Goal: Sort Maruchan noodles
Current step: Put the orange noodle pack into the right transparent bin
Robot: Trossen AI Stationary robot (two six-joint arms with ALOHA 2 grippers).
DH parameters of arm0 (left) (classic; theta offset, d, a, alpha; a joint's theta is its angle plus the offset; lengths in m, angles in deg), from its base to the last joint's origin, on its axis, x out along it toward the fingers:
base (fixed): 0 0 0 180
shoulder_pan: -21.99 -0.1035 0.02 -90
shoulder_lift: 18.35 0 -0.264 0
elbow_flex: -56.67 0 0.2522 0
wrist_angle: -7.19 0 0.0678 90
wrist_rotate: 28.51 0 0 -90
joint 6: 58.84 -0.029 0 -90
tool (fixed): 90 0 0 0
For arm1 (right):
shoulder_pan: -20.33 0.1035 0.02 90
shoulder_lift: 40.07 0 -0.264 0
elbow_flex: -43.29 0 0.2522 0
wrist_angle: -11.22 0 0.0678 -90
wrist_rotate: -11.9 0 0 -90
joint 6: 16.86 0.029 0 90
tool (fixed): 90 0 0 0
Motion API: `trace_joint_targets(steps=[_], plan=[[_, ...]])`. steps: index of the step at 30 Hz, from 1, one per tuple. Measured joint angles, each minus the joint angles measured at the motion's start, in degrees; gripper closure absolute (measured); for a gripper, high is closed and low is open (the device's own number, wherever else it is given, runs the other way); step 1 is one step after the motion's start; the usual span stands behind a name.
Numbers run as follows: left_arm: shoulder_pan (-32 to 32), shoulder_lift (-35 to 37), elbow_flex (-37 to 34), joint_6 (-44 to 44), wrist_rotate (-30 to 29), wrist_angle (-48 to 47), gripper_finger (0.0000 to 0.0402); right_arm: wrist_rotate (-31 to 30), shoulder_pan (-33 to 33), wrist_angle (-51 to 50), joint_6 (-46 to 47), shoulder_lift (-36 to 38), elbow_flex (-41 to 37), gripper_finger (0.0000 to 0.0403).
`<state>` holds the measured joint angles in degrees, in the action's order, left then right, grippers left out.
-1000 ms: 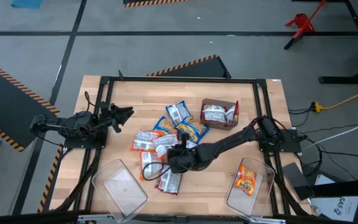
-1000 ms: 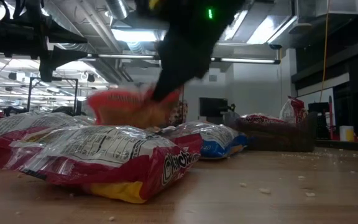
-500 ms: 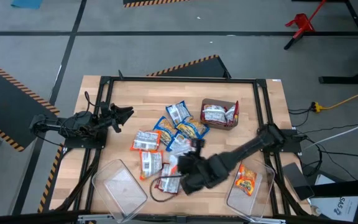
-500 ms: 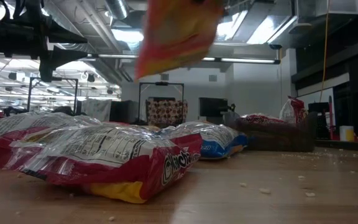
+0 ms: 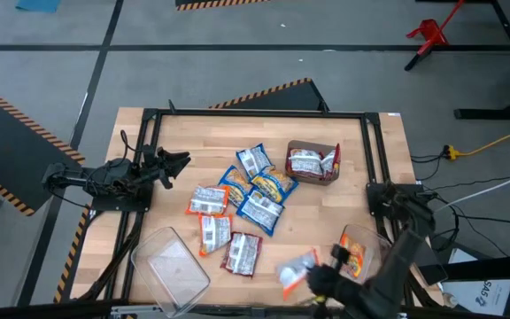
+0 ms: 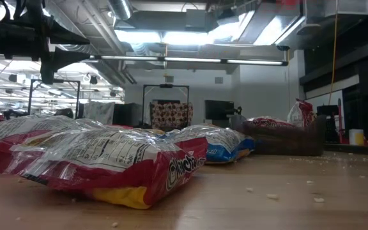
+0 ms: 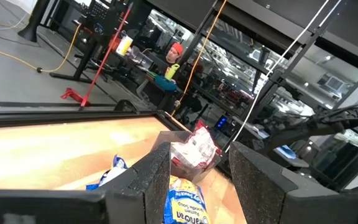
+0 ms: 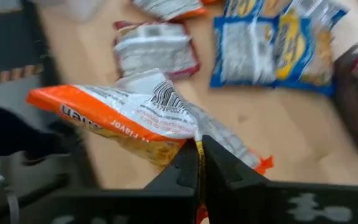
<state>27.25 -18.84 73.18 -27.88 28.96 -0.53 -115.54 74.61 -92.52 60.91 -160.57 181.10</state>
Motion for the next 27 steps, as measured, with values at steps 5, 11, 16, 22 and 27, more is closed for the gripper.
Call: trace_joint_targets(steps=[5,11,16,22,27], plan=[[0.0,0.0,0.0,0.0,-1.0,0.0,0.0243,3.0,5.7,-0.1,7.3,1.4,0.0,0.0402],[0.0,0.0,0.0,0.0,-1.5,0.0,0.0243,6.0,9.4,0.0,11.6,3.6,0.0,0.0403],[0.0,0.0,0.0,0.0,-3.4,0.0,0.0243,7.0,12.4,0.1,10.7,9.9,-3.7,0.0403],[0.0,0.0,0.0,0.0,-3.5,0.0,0.0243,12.5,16.5,-0.2,26.9,22.4,-23.9,0.0403],[0.0,0.0,0.0,0.0,-3.6,-0.1,0.0243,14.9,19.1,0.2,38.6,26.5,-37.0,0.0403]])
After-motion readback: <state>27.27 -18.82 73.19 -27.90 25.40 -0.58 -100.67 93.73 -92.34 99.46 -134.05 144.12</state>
